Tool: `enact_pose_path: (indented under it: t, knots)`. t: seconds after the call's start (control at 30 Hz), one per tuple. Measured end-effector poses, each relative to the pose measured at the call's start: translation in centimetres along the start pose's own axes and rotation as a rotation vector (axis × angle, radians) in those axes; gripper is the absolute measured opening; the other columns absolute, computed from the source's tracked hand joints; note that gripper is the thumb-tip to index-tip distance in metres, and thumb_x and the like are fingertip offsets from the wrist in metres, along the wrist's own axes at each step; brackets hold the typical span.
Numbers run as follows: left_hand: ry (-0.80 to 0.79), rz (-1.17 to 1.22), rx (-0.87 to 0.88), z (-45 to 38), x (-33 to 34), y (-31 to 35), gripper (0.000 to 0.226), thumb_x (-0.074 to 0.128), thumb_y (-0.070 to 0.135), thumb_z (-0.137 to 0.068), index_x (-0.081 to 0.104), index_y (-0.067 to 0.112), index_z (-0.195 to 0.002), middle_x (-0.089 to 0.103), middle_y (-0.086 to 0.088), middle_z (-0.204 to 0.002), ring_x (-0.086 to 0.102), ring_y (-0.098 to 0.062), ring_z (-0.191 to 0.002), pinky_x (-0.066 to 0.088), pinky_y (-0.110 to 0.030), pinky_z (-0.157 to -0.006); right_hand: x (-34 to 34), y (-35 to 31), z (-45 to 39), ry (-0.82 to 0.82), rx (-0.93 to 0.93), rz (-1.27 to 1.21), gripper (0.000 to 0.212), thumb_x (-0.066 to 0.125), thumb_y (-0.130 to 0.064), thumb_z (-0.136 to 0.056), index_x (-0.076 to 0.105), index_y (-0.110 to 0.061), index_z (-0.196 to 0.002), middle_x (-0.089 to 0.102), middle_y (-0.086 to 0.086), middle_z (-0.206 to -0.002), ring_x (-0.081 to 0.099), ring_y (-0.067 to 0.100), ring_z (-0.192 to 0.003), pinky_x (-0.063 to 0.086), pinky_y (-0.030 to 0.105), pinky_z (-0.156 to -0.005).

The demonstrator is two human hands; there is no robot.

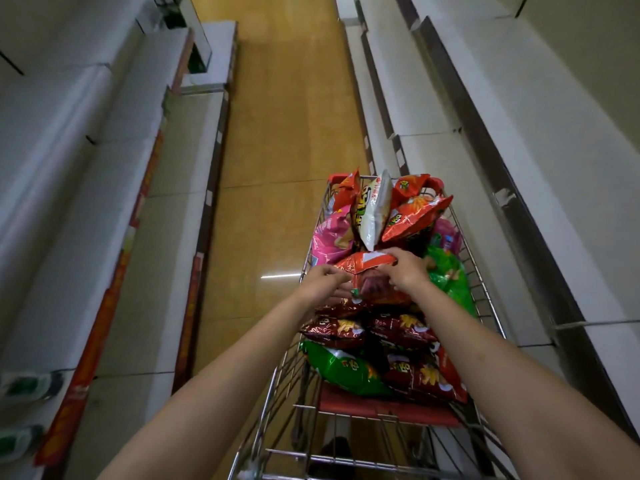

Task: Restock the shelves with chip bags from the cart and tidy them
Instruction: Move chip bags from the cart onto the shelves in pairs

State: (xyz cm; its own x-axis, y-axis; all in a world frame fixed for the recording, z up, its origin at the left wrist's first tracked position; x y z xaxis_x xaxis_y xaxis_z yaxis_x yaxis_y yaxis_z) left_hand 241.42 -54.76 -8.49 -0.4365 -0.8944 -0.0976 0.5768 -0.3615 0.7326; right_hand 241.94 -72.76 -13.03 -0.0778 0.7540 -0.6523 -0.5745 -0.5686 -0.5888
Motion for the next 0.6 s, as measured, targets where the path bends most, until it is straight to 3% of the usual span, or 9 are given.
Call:
enact_pose_path:
  t: [0.13, 0.2, 0.3, 0.43, 0.6]
  knots:
    - [0.124, -0.014, 0.058, -0.6, -0.5, 0.5, 0.005, 0.056, 0.013, -0.095, 0.056, 0.011, -0.090, 0.061, -0.008, -0.095, 0.056, -0.017, -0.080, 0.047, -0.027, -0.072, -2.0, 0.5, 1.4, 0.064, -0.016, 0.020, 0.022, 0.062, -0.025, -0.092, 0.068, -0.015, -0.110, 0.069, 0.018, -0.102, 0.064, 0.038, -0.098, 0.051, 0.047, -0.089]
    - [0.228, -0.027, 0.127, -0.5, -0.9, 1.4, 0.015, 0.062, 0.018, -0.091, 0.055, 0.008, -0.100, 0.058, -0.006, -0.101, 0.054, -0.017, -0.087, 0.046, -0.024, -0.072, -3.6, 0.2, 2.4, 0.094, -0.057, -0.018, 0.019, 0.061, -0.027, -0.093, 0.069, -0.013, -0.103, 0.069, 0.016, -0.098, 0.065, 0.036, -0.090, 0.053, 0.043, -0.085]
    - [0.294, 0.039, 0.188, 0.2, -1.0, 3.0, 0.042, 0.067, 0.025, -0.088, 0.047, 0.005, -0.118, 0.055, -0.005, -0.109, 0.056, -0.017, -0.094, 0.047, -0.023, -0.077, -6.4, -0.2, 4.2, 0.109, -0.095, -0.116, 0.019, 0.058, -0.023, -0.095, 0.068, -0.007, -0.100, 0.065, 0.007, -0.078, 0.058, 0.021, -0.058, 0.048, 0.018, -0.056]
    - [0.243, 0.090, 0.180, 1.5, -0.3, 3.7, 0.047, 0.064, 0.034, -0.089, 0.042, 0.006, -0.118, 0.052, -0.005, -0.109, 0.056, -0.014, -0.087, 0.046, -0.023, -0.072, -9.3, -0.2, 6.0, 0.179, -0.056, -0.286, 0.018, 0.056, -0.022, -0.096, 0.066, -0.008, -0.104, 0.053, 0.001, -0.057, 0.046, 0.011, -0.040, 0.036, 0.020, -0.040]
    - [0.113, 0.125, 0.175, 2.5, 1.2, 3.0, 0.028, 0.062, 0.039, -0.089, 0.050, 0.014, -0.097, 0.061, -0.002, -0.098, 0.059, -0.022, -0.098, 0.047, -0.032, -0.086, -11.5, 0.6, 8.0, 0.232, -0.001, -0.553, 0.016, 0.051, -0.023, -0.099, 0.062, -0.015, -0.109, 0.048, -0.002, -0.049, 0.040, 0.006, -0.036, 0.034, 0.019, -0.037]
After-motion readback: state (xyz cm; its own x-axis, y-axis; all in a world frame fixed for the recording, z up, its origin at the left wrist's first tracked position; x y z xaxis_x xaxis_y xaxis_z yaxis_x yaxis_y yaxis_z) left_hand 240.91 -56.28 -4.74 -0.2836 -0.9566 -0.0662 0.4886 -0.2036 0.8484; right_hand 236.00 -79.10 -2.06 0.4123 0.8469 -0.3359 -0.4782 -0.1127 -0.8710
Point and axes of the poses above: each hand's wrist, its own z-axis away from the middle knuckle, its own x-axis out of the palm, y = z × x, the point moved 4 cm from there along -z, towards the middle knuckle
